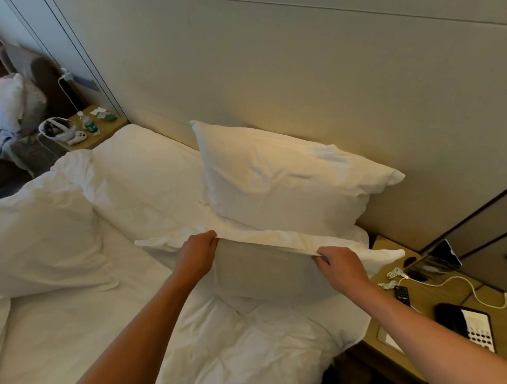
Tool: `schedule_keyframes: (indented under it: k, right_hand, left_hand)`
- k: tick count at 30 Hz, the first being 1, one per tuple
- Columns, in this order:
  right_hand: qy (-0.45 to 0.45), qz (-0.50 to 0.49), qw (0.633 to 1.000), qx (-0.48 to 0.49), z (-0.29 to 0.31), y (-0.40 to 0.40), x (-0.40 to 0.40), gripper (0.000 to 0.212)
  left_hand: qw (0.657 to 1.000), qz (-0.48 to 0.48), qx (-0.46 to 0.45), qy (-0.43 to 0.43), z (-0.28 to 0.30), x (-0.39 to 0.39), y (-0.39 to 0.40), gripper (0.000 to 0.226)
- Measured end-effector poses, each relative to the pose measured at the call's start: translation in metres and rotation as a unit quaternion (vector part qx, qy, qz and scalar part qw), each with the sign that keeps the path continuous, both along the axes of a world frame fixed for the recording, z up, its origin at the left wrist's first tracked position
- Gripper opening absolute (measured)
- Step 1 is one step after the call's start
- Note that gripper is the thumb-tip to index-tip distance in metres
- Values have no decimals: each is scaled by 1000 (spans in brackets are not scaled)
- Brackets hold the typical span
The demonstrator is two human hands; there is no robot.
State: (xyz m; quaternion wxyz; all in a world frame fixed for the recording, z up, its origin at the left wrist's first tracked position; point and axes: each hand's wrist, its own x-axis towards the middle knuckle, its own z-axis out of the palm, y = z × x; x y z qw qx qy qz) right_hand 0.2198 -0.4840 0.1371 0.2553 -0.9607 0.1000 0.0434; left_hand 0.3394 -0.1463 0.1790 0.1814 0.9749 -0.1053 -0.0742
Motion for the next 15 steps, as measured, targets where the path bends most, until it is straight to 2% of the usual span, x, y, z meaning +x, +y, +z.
schedule_keyframes:
  k: [8,15]
  right_hand:
    - [-86,-19,995,51,44,8,44,35]
    - [-120,-47,989,67,48,-2,84,32]
  left_hand:
    - [997,9,-7,-73,38,78,-15,29]
    - [993,-10,43,-109,50,144,-36,33]
